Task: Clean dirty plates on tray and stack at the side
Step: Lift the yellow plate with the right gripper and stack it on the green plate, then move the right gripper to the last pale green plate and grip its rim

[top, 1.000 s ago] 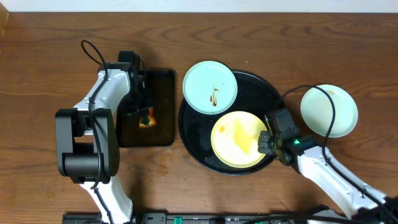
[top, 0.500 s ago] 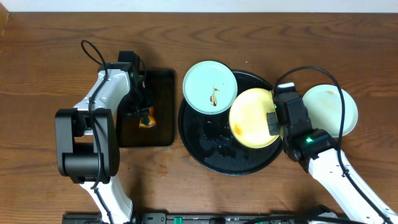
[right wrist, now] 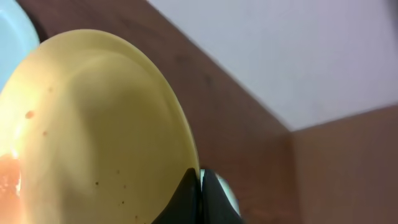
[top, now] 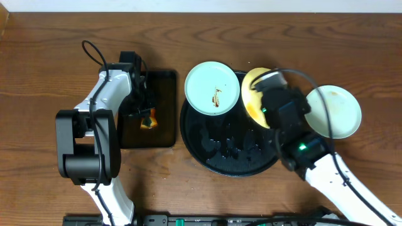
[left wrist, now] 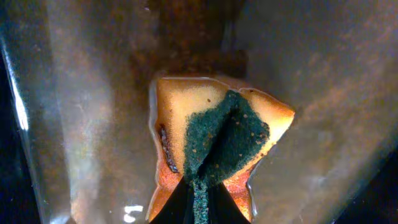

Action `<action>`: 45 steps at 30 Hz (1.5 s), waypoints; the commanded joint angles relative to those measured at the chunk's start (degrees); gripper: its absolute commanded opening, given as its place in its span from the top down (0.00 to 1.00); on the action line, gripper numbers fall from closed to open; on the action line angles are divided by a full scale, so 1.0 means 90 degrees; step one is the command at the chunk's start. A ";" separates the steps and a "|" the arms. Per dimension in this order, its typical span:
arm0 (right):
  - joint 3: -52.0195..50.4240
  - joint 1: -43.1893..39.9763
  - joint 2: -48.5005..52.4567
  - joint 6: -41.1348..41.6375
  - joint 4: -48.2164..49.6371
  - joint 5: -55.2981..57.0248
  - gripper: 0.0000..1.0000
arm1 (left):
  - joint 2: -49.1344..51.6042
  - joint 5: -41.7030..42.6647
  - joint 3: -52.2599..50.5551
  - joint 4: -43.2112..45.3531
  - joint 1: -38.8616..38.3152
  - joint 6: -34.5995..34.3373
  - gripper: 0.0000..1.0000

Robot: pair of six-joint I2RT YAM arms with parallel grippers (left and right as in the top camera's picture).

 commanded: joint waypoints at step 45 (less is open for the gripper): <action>0.0158 -0.5204 0.1399 0.4981 -0.0656 -0.2278 0.71 | -0.0046 0.0134 0.0015 -0.0066 -0.0005 0.0100 0.92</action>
